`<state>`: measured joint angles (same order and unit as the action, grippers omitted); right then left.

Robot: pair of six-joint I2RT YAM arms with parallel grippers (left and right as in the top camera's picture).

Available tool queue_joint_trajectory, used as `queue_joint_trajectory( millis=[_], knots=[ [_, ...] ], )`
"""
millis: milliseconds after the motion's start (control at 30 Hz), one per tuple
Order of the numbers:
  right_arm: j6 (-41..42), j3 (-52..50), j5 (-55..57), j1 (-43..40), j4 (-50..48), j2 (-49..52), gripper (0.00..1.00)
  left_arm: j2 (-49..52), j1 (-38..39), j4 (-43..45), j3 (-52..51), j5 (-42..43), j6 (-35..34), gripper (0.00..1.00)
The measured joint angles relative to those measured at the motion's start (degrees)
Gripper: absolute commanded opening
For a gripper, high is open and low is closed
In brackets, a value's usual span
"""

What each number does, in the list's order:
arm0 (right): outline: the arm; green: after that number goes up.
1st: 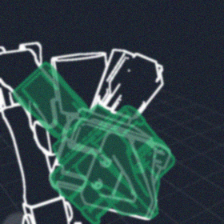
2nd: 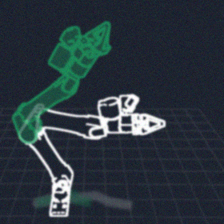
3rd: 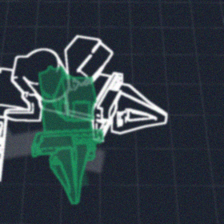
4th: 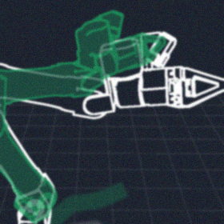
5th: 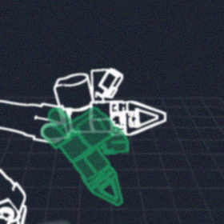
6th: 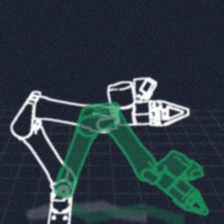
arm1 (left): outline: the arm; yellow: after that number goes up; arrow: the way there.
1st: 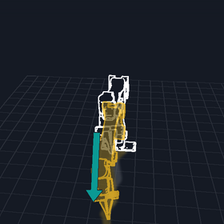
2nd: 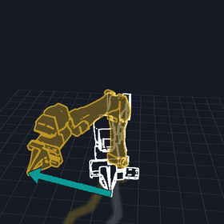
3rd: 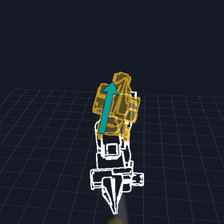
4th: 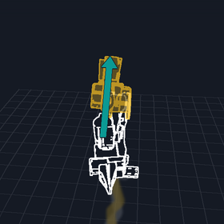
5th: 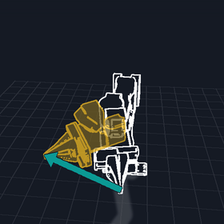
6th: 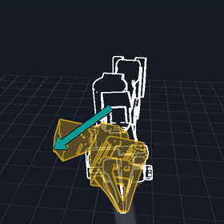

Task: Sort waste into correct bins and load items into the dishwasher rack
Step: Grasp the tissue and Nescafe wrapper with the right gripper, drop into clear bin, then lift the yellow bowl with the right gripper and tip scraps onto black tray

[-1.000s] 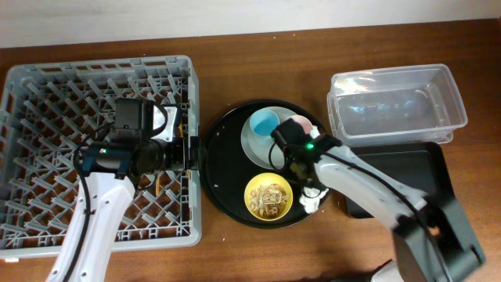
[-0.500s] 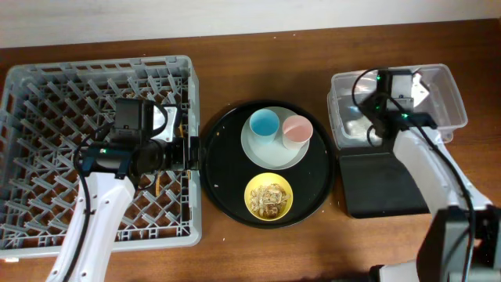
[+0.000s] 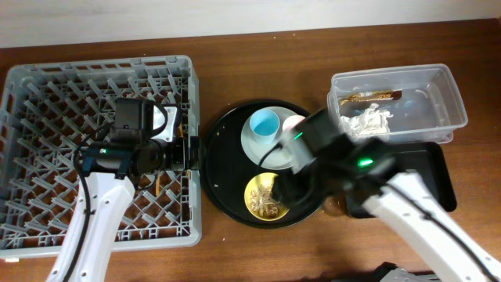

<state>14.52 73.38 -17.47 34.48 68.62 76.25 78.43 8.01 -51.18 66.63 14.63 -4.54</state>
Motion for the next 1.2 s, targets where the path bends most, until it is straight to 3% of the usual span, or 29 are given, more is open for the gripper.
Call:
queue_joint_trajectory(
  millis=[33, 67, 100, 133, 167, 200, 367, 533, 833, 900, 933, 1067, 1167, 1200],
  knots=[
    [0.0, -4.2, 0.0, 3.9, -5.2, 1.1, 0.48, 0.0, 0.0, 0.0, 0.0, 0.0, 0.0, 0.99],
    [-0.2, -8.0, 0.2, 7.5, -11.6, 2.4, 0.47, 0.0, 0.0, 0.0, 0.0, 0.0, 0.0, 0.99],
    [-0.2, -11.2, 1.3, 11.4, -17.4, 4.9, 0.49, 0.0, 0.0, -0.1, 0.0, 0.0, 0.0, 0.99],
    [-0.1, -12.8, 3.7, 14.2, -20.5, 7.3, 0.58, 0.0, 0.0, 0.0, 0.0, 0.0, 0.0, 0.99],
    [-0.2, -13.2, 5.8, 15.7, -22.0, 9.1, 0.57, 0.0, 0.0, 0.0, 0.0, 0.0, 0.0, 0.99],
    [-0.4, -13.4, 6.9, 16.6, -23.6, 11.7, 0.43, 0.0, 0.0, 0.0, 0.0, 0.0, 0.0, 0.99],
    [0.3, -13.5, 8.7, 16.6, -28.9, 16.5, 0.37, 0.0, 0.0, 0.0, 0.0, 0.0, 0.0, 0.99],
    [2.1, -13.5, 12.9, 16.6, -28.9, 20.6, 0.21, 0.0, 0.0, 0.0, 0.0, 0.0, 0.0, 0.99],
    [2.0, -13.5, 18.8, 16.6, -25.8, 20.6, 0.21, 0.0, 0.0, 0.0, 0.0, 0.0, 0.0, 0.99],
    [2.0, -13.5, 17.6, 16.6, -25.8, 20.6, 0.16, 0.0, 0.0, 0.0, 0.0, 0.0, 0.0, 1.00],
    [2.2, -13.5, 17.2, 16.6, -25.8, 20.6, 0.04, 0.0, 0.0, 0.0, 0.0, 0.0, 0.0, 0.99],
    [2.1, -13.3, 16.8, 16.6, -25.6, 20.6, 0.04, 0.0, 0.0, 0.0, 0.0, 0.0, 0.0, 0.99],
    [2.2, -7.9, 18.7, 16.4, -16.5, 20.4, 0.04, 0.0, 0.0, 0.0, 0.0, 0.0, 0.0, 0.99],
    [2.7, -1.2, 20.3, 15.2, -9.4, 19.7, 0.04, 0.0, 0.0, 0.0, 0.0, 0.0, 0.0, 0.99]
  ],
)
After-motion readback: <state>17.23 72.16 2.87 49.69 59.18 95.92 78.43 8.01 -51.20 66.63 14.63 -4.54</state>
